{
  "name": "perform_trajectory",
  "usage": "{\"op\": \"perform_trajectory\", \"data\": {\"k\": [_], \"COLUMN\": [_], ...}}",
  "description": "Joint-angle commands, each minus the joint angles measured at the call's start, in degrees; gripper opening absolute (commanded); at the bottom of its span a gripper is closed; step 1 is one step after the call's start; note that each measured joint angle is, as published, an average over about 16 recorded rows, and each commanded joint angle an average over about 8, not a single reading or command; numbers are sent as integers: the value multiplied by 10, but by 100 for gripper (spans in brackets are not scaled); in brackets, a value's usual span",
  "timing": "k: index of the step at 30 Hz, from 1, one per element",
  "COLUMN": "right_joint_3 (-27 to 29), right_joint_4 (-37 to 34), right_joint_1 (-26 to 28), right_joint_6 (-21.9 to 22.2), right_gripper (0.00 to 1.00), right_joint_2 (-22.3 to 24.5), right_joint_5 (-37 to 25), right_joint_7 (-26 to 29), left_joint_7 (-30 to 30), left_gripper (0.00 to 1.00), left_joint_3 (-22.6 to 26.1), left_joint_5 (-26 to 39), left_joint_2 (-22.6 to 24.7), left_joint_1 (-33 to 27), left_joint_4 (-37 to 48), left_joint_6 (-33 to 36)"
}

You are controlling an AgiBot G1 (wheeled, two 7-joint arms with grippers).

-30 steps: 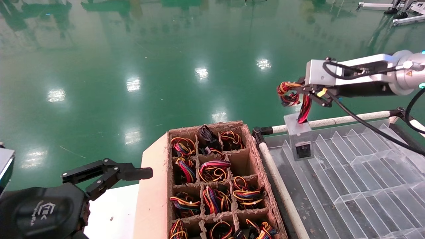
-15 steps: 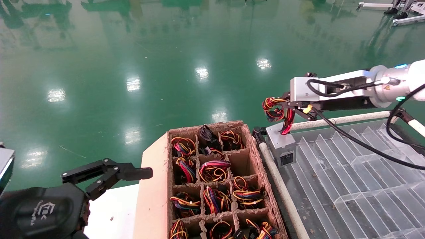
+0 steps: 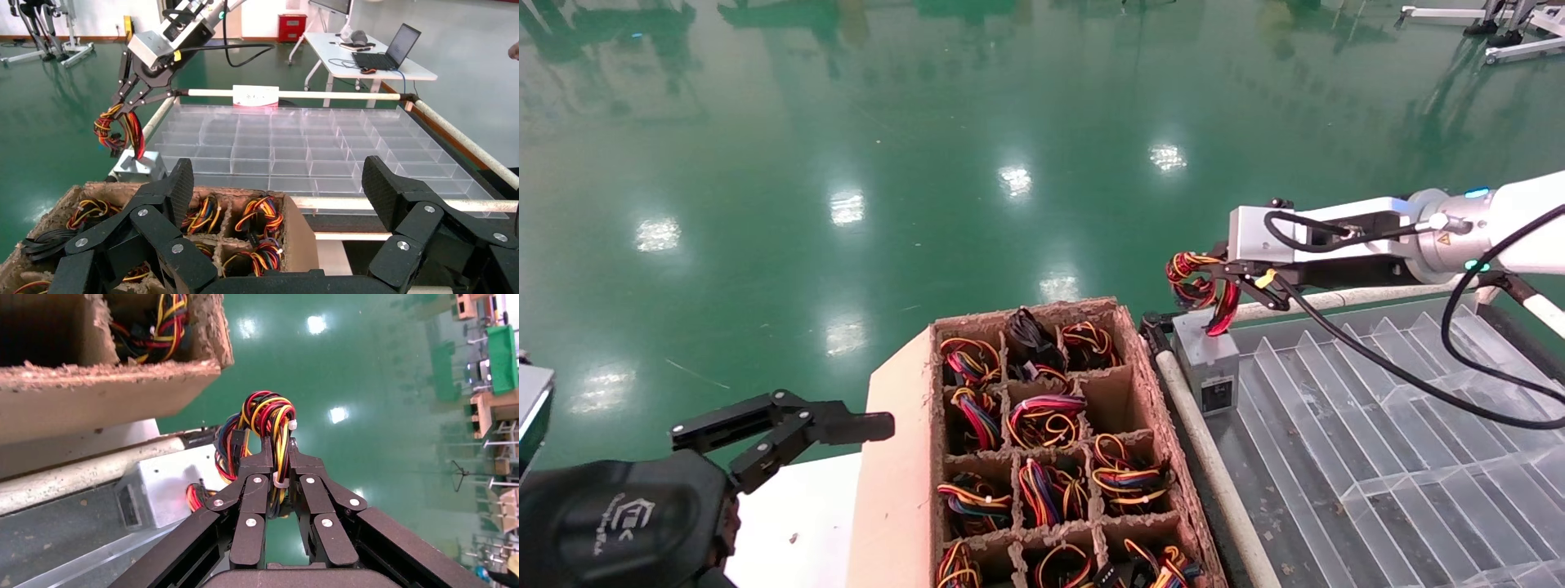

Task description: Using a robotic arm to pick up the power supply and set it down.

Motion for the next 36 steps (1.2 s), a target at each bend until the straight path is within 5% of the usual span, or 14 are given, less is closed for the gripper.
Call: {"op": "perform_trajectory", "data": {"k": [1, 3, 11, 36], "right_joint_3": [2, 4, 15, 15], "right_joint_4": [-18, -35, -87, -84], "right_joint_1": [0, 2, 9, 8], "right_joint_6": [3, 6, 4, 3], "right_gripper": [0, 6, 97, 100], "right_joint_2": [-2, -3, -8, -8], "right_joint_5": [3, 6, 25, 25], "right_joint_7": [-12, -23, -44, -43], "left_joint_7": [0, 0, 0, 0], "left_gripper": [100, 100, 100, 100], "left_joint_3": [0, 0, 0, 0], "left_joint_5": [0, 0, 0, 0], "left_joint_2": [0, 0, 0, 0], "left_joint_1": [0, 0, 0, 0], "left_joint_4": [0, 0, 0, 0], "left_joint_6": [0, 0, 0, 0]}}
